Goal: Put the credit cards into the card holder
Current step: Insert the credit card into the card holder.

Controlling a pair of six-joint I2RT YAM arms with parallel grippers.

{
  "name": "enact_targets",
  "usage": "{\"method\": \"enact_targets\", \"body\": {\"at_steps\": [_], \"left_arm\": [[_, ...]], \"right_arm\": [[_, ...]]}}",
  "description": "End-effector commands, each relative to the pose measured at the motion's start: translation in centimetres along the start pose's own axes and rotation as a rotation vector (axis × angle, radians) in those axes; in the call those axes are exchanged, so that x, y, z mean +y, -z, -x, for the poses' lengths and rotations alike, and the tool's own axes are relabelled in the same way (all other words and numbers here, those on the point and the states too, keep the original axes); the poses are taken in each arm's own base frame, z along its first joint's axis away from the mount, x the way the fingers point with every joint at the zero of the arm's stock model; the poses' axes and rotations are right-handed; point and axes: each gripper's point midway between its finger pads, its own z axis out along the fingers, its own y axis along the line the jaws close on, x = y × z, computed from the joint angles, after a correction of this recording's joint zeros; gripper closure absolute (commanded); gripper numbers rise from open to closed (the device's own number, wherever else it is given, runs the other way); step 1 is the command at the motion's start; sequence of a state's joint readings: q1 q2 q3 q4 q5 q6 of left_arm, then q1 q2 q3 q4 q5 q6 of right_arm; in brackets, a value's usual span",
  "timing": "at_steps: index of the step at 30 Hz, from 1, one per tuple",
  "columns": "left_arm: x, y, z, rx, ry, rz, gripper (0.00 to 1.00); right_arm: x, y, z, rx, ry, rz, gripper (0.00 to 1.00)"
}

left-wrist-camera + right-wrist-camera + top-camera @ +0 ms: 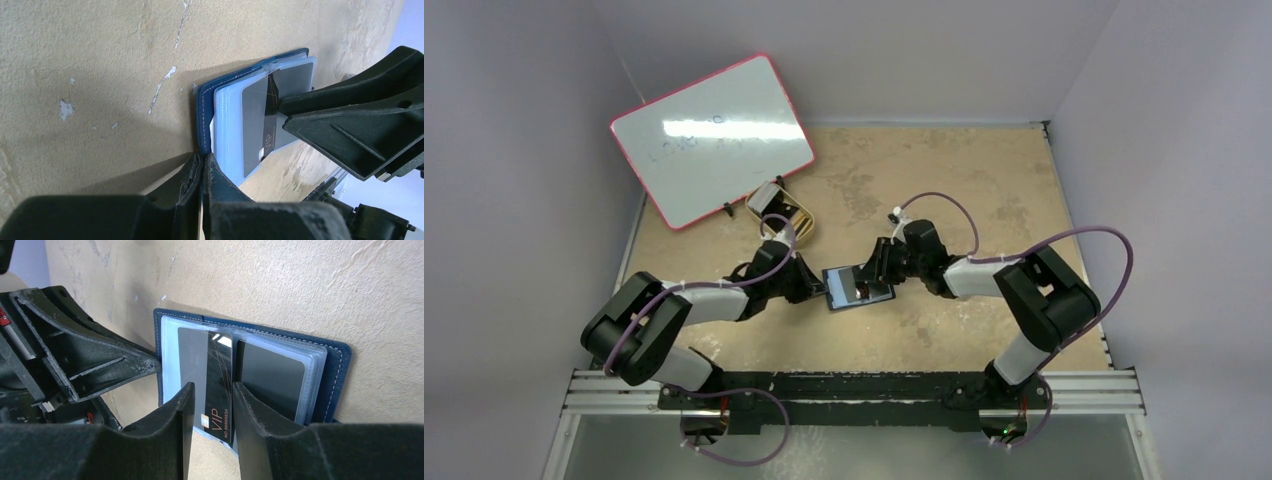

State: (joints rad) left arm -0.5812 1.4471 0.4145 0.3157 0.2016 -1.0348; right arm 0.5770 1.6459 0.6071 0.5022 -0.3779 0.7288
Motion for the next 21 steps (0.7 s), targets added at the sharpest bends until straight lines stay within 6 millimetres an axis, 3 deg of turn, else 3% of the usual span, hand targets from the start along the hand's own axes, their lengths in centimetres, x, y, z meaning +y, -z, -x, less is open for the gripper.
{"method": "enact_targets", "body": {"at_steps": [1, 6, 11, 21], "left_arm": [[-1.1, -0.1, 0.7, -0.013, -0.037, -0.027, 1.0], [-1.1, -0.2, 0.6, -0.008, -0.038, -0.029, 1.0], [-1.4, -0.3, 0.8, -0.005, -0.047, -0.029, 1.0], [-1.5, -0.2, 0.9, 0.005, -0.078, -0.014, 1.0]], "right_arm": [[-0.6, 0.3, 0.7, -0.012, 0.043, -0.075, 0.64], [-0.1, -0.7, -0.4, 0.027, 0.051, -0.061, 0.64], [2.0, -1.6, -1.2, 0.051, 0.087, -0.003, 0.67], [3.6, -0.9, -1.0, 0.022, 0.121, 0.063, 0.69]]}}
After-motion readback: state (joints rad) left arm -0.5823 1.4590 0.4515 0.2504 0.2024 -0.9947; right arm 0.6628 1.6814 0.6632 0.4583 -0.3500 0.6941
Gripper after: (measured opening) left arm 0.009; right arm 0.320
